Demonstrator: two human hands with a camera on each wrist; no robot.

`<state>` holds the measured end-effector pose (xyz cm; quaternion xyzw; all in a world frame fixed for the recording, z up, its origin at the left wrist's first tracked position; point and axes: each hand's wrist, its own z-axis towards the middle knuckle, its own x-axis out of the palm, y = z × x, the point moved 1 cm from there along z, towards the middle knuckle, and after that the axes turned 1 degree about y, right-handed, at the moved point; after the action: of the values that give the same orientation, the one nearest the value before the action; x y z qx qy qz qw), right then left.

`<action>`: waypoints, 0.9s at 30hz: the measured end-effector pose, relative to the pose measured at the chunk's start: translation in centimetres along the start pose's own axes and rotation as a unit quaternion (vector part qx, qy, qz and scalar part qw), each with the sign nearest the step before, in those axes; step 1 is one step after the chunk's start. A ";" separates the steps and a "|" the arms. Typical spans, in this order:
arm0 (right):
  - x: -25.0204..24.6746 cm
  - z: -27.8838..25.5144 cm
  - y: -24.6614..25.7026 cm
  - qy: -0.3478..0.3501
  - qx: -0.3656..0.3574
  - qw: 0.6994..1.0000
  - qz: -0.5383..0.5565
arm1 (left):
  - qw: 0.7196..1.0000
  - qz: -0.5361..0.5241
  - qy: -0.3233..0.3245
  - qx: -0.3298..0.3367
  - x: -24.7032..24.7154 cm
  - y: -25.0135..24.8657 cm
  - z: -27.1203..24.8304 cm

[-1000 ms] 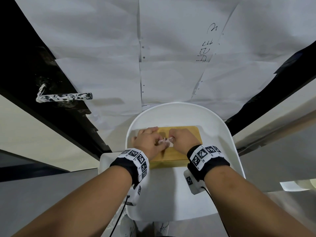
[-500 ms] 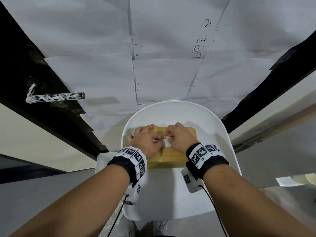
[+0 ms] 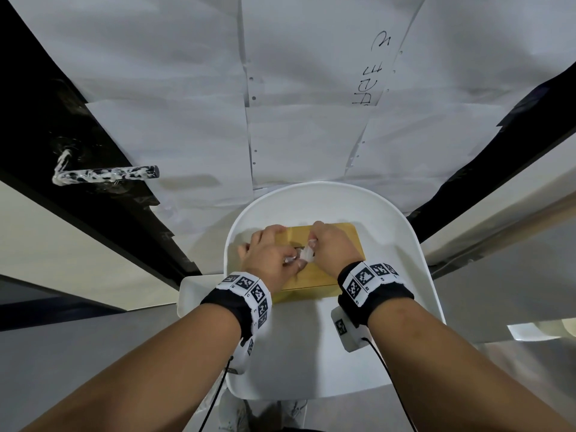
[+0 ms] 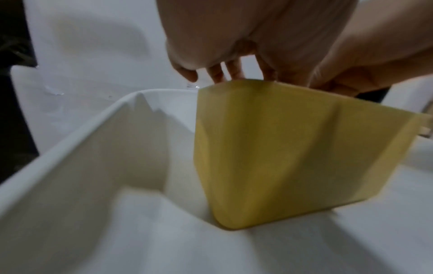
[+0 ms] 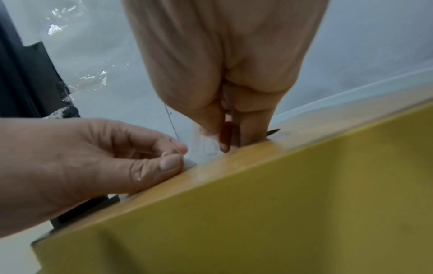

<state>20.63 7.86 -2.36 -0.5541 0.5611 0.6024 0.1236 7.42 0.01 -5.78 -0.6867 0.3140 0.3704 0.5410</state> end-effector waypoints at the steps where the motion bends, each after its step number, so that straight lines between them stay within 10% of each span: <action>1: -0.1 0.0 0.0 -0.003 0.007 1.000 0.011 | 0.999 -0.008 -0.020 0.027 0.2 0.0 0.0; 27: -0.8 -0.5 0.4 0.070 0.011 0.996 -0.051 | 0.985 -0.145 -0.015 0.091 1.6 1.8 1.2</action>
<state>20.86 7.70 -1.36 -0.6214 0.5455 0.5491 0.1211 6.56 0.76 -8.22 -0.6669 0.2350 0.2679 0.6544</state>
